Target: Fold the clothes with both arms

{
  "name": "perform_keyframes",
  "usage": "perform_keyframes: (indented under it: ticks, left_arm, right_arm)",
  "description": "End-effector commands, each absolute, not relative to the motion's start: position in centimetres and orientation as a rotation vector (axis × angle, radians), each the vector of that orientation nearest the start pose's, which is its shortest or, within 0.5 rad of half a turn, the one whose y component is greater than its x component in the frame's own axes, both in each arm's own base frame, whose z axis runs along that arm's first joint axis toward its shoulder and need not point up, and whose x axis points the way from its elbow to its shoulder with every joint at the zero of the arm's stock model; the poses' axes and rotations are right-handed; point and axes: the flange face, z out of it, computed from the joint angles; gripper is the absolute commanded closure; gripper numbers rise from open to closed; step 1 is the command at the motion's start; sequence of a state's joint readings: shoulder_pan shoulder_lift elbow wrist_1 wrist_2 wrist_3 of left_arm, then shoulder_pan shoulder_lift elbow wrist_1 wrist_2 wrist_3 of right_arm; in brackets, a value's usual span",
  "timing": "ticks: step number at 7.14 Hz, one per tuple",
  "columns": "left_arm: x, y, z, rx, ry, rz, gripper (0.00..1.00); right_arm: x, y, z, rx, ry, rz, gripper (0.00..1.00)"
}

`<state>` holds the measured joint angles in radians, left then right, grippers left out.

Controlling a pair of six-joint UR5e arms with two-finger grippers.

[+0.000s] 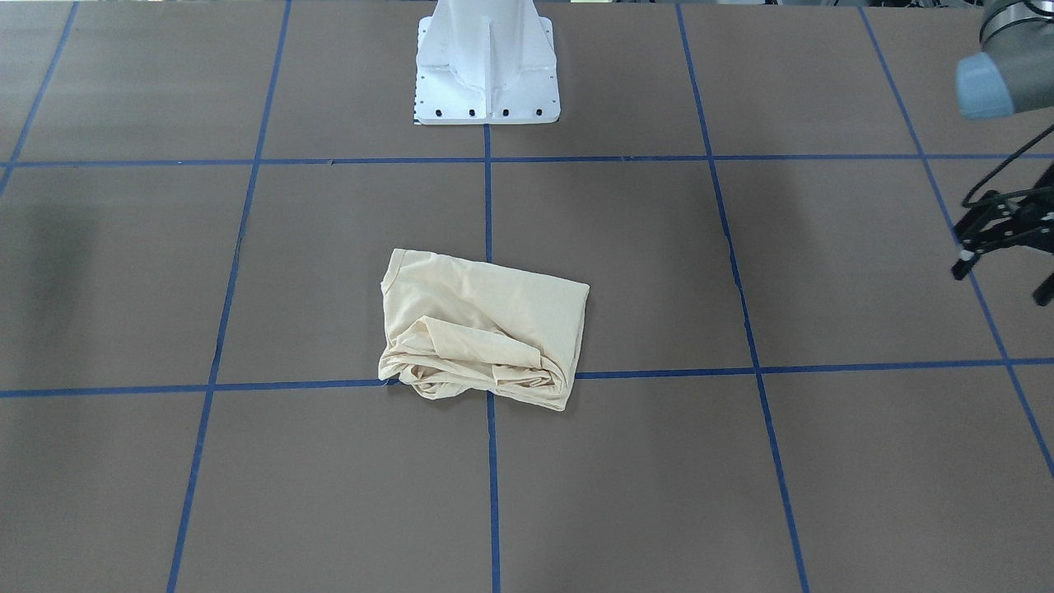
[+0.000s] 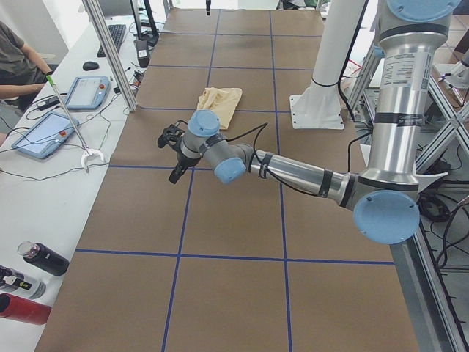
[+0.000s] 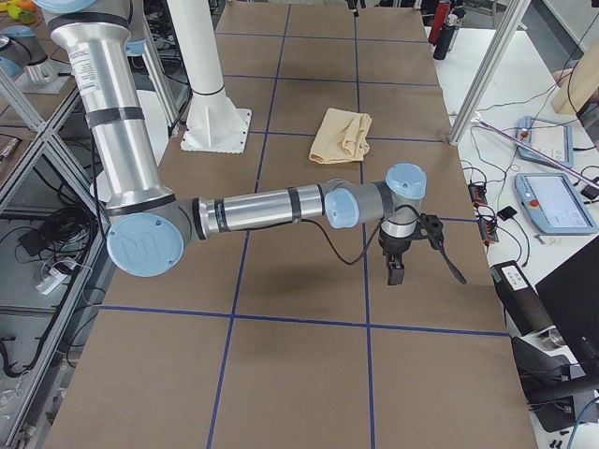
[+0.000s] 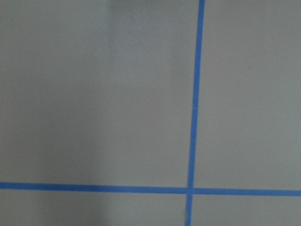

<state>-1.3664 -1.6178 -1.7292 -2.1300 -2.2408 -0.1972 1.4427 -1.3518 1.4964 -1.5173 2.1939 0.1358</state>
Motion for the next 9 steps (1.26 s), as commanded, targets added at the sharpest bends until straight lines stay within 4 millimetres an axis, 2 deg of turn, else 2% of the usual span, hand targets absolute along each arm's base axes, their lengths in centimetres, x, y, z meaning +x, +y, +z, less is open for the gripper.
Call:
perform_keyframes:
  ticks: [1, 2, 3, 4, 5, 7, 8, 9]
  left_arm:
    - [-6.3, -52.9, 54.0, 0.612, 0.627, 0.409, 0.01]
    - [-6.8, -51.7, 55.2, 0.608, 0.616, 0.433, 0.01]
    - [-6.9, -49.5, 58.2, 0.567, 0.612, 0.425, 0.01]
    - [-7.1, -49.2, 58.3, 0.565, 0.609, 0.421, 0.01]
    - [-7.0, -48.7, 59.2, 0.538, 0.624, 0.401, 0.01]
    - [-7.0, -49.0, 59.3, 0.443, 0.672, 0.366, 0.01]
    - [-8.1, -48.7, 58.8, 0.421, 0.734, 0.33, 0.01]
    - [-8.2, -48.7, 58.5, 0.419, 0.736, 0.326, 0.0]
  right_arm:
    - [3.6, -57.6, 62.4, 0.096, -0.702, -0.136, 0.0]
    - [4.7, -56.8, 63.8, 0.106, -0.721, -0.177, 0.0]
    - [6.5, -56.2, 64.5, 0.132, -0.705, -0.225, 0.0]
    - [7.1, -55.0, 65.8, 0.133, -0.701, -0.248, 0.0]
    - [7.1, -54.2, 66.4, 0.122, -0.704, -0.24, 0.0]
    - [7.1, -54.1, 66.4, 0.117, -0.706, -0.228, 0.0]
    - [6.8, -54.3, 65.8, 0.123, -0.715, -0.223, 0.0]
    - [6.3, -54.4, 65.9, 0.106, -0.726, -0.198, 0.0]
